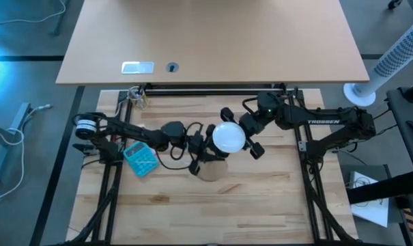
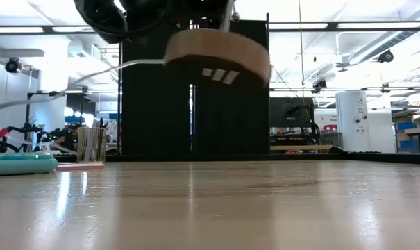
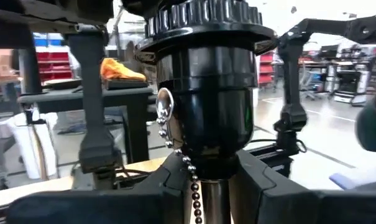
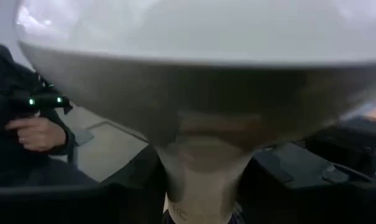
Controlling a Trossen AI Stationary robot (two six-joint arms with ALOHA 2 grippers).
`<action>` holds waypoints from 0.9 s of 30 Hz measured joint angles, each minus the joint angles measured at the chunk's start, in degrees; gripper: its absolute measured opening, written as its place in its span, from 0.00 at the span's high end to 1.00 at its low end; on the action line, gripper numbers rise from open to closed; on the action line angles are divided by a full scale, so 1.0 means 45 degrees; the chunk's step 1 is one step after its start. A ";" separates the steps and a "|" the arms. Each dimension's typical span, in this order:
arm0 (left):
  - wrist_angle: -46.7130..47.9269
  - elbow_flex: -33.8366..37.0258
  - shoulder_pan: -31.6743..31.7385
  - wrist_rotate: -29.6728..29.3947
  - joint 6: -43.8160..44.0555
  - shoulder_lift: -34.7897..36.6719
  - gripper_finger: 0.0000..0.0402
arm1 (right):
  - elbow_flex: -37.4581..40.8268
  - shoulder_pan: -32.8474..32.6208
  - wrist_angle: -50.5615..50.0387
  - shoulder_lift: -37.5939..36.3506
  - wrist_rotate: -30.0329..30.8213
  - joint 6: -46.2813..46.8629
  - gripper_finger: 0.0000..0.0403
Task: Screw lightbulb
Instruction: Remove the lightbulb from the lamp
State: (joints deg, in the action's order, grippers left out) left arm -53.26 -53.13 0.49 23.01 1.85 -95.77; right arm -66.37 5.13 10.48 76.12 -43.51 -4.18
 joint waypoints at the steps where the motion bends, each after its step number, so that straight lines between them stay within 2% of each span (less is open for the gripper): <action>1: 0.0014 -0.0065 -0.0011 -0.0224 -0.0023 -0.0044 0.85 | 0.0000 0.0000 0.0015 -0.0001 0.0032 0.0218 0.64; 5: -0.0058 0.0083 0.0062 -0.1716 -0.0057 0.0134 0.85 | 0.0000 -0.0006 -0.0394 -0.0252 0.1043 0.0536 0.57; 9: -0.0139 0.0160 0.0150 -0.3168 -0.0160 0.0450 0.85 | 0.0001 -0.0083 -0.0776 -0.0686 0.3795 0.0529 0.50; 16: 0.0076 0.0156 0.0147 -0.6495 -0.1094 0.0612 0.85 | 0.0005 -0.0260 -0.0706 -0.1001 0.7189 0.0494 0.37; 27: 0.0035 0.0156 0.0146 -0.9749 -0.1983 0.0700 0.85 | 0.0010 -0.0713 -0.0534 -0.0772 1.3336 0.0745 0.19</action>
State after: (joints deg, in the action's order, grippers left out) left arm -53.10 -52.42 1.15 -20.86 -7.07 -92.62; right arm -66.32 1.92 8.07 72.64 16.50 -0.83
